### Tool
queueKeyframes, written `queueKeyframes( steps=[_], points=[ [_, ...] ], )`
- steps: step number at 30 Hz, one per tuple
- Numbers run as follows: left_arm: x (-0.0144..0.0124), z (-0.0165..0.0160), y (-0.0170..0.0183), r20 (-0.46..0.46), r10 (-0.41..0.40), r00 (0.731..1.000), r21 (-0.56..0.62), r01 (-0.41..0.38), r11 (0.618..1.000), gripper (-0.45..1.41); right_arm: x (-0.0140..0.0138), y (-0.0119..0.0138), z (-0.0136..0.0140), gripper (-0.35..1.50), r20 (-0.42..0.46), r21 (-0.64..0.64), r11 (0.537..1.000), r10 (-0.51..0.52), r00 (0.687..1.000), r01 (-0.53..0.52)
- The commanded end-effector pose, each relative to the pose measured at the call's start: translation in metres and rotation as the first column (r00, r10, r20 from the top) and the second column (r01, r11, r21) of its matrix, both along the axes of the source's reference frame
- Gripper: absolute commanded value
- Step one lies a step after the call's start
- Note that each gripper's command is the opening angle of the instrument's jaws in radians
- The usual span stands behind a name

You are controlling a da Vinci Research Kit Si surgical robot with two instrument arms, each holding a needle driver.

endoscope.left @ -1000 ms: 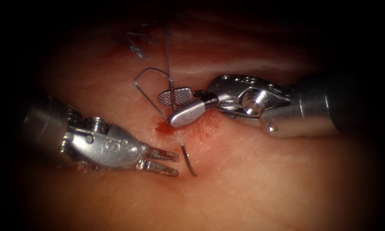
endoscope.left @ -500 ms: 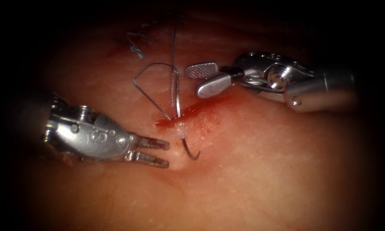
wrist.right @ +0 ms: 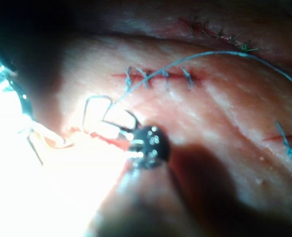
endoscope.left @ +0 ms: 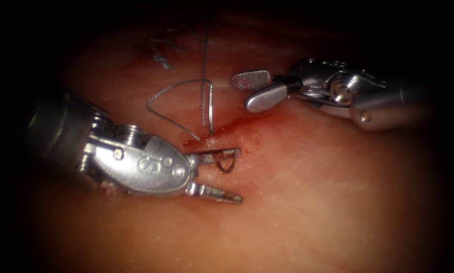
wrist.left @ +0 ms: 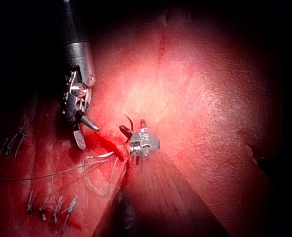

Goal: Wound Closure

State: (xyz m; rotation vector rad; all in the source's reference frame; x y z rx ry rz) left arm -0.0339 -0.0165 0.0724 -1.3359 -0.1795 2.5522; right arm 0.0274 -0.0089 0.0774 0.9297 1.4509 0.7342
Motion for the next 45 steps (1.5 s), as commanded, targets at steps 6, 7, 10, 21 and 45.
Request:
queueKeyframes(
  steps=[6,7,10,21,45],
  points=[
    [-0.0006,0.0021,-0.0004,-0.002,0.000,1.000,-0.009,0.000,1.000,0.17,0.0011,-0.0004,0.0004,1.31,-0.001,-0.001,1.000,0.002,1.000,-0.002],
    [-0.0008,0.0021,-0.0004,-0.002,0.003,1.000,-0.013,-0.003,1.000,0.10,0.0011,-0.0004,0.0004,1.31,0.000,-0.001,1.000,0.002,1.000,-0.002],
    [-0.0008,0.0017,-0.0003,-0.002,-0.008,1.000,0.004,0.008,1.000,-0.37,0.0012,-0.0005,0.0004,1.31,0.000,-0.002,1.000,0.002,1.000,-0.002],
    [0.0005,0.0006,0.0002,-0.009,-0.119,0.993,0.164,0.119,0.979,-0.45,0.0012,-0.0008,0.0001,1.31,-0.001,-0.001,1.000,0.002,1.000,-0.002],
    [0.0017,-0.0130,0.0015,0.260,-0.178,0.949,0.755,-0.085,0.650,-0.45,0.0010,-0.0027,-0.0020,1.11,-0.022,0.010,0.999,-0.044,0.999,0.045]
  ],
)
